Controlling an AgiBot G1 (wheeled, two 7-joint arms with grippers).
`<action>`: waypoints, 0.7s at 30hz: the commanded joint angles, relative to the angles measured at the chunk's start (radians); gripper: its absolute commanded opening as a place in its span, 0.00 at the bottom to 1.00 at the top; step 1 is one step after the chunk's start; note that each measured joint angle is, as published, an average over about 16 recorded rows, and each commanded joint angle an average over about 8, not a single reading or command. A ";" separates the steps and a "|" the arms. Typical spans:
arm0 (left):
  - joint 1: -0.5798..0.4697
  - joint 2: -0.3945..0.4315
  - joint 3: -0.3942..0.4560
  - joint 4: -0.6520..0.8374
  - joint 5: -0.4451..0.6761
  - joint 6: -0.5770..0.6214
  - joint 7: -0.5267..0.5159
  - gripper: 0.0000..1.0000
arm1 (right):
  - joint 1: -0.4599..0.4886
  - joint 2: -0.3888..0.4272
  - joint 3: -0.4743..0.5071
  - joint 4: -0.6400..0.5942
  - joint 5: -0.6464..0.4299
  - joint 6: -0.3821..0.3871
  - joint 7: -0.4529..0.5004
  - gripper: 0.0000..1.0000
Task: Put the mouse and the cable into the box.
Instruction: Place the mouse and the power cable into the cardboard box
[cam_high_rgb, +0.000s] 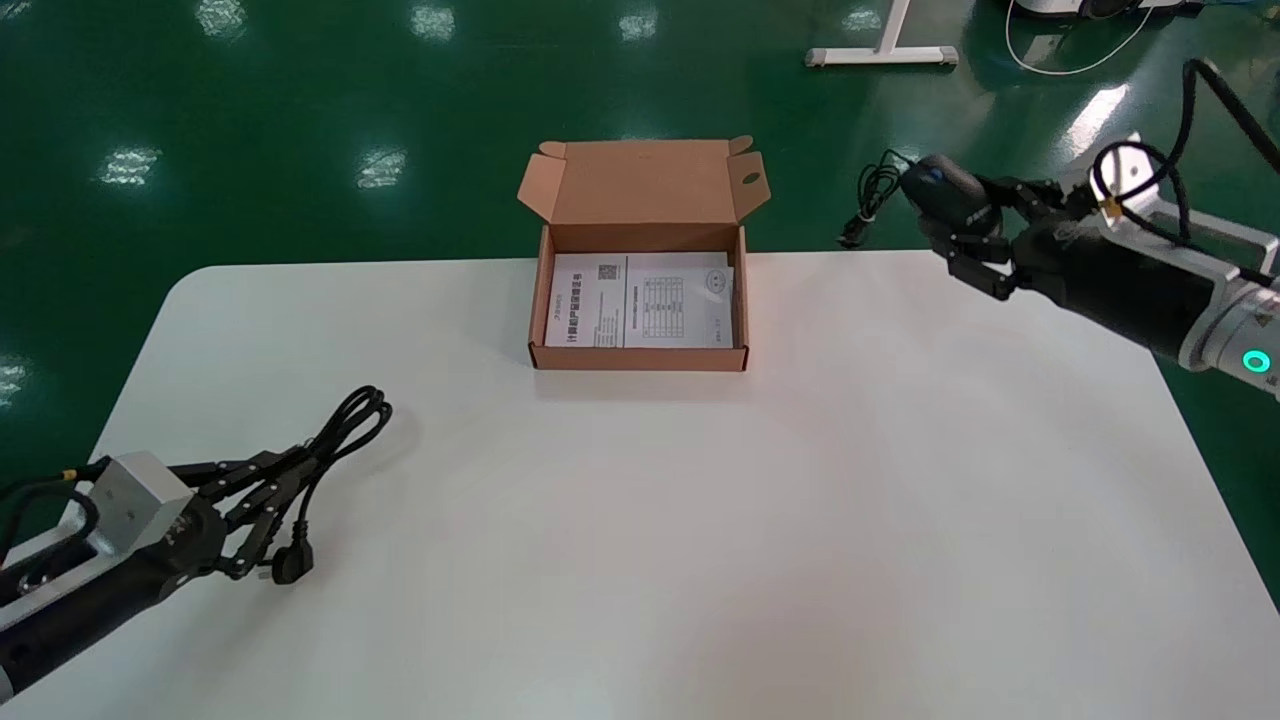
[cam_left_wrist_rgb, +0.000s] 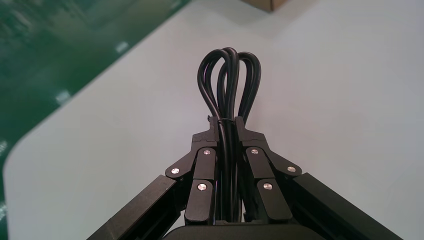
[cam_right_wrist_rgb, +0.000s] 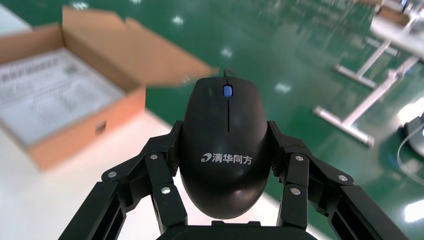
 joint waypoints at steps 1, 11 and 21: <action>-0.015 0.006 0.000 0.000 0.004 -0.010 0.003 0.00 | 0.019 -0.008 0.002 0.015 0.002 0.016 0.001 0.00; -0.107 0.009 0.026 -0.038 0.052 0.006 0.049 0.00 | 0.094 -0.083 -0.037 0.156 -0.040 -0.022 0.061 0.00; -0.322 0.010 0.076 -0.087 0.159 0.087 0.178 0.00 | 0.082 -0.111 -0.076 0.327 -0.075 -0.033 0.192 0.00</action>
